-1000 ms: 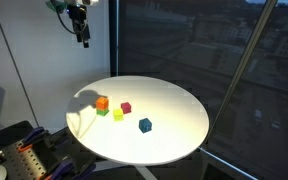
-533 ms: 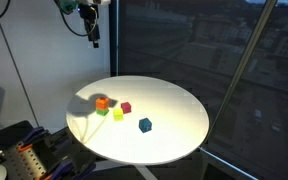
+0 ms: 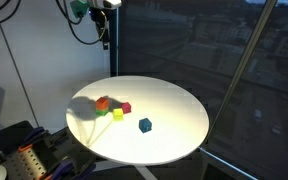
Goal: Pick up the pink block and put it on the orange block
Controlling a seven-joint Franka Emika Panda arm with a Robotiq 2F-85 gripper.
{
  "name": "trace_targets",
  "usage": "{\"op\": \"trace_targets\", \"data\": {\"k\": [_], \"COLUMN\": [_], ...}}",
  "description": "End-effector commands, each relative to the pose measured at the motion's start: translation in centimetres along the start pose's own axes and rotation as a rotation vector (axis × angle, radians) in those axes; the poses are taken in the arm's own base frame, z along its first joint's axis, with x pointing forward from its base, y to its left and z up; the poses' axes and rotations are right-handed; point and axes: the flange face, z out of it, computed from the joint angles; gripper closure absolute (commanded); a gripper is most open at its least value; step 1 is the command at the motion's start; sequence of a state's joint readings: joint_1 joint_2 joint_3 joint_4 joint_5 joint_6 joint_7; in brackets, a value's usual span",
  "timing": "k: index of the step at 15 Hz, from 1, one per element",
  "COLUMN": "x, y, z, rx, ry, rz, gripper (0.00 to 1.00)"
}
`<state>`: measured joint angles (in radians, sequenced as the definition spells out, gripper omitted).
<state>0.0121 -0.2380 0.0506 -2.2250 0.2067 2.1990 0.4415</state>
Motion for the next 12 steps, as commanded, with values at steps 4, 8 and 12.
{"op": "trace_targets", "data": {"k": [4,8,12], "x": [2.3,3.5,4.7], "y": [1.0,2.6,4.4], "z": [3.6,6.4,8.7], "rx": [0.017,-0.023,-0.041], "ry": [-0.024,-0.055,-0.062], "rz": [0.012,0.042,0.062], "gripper": [0.0,0.0,0.0]}}
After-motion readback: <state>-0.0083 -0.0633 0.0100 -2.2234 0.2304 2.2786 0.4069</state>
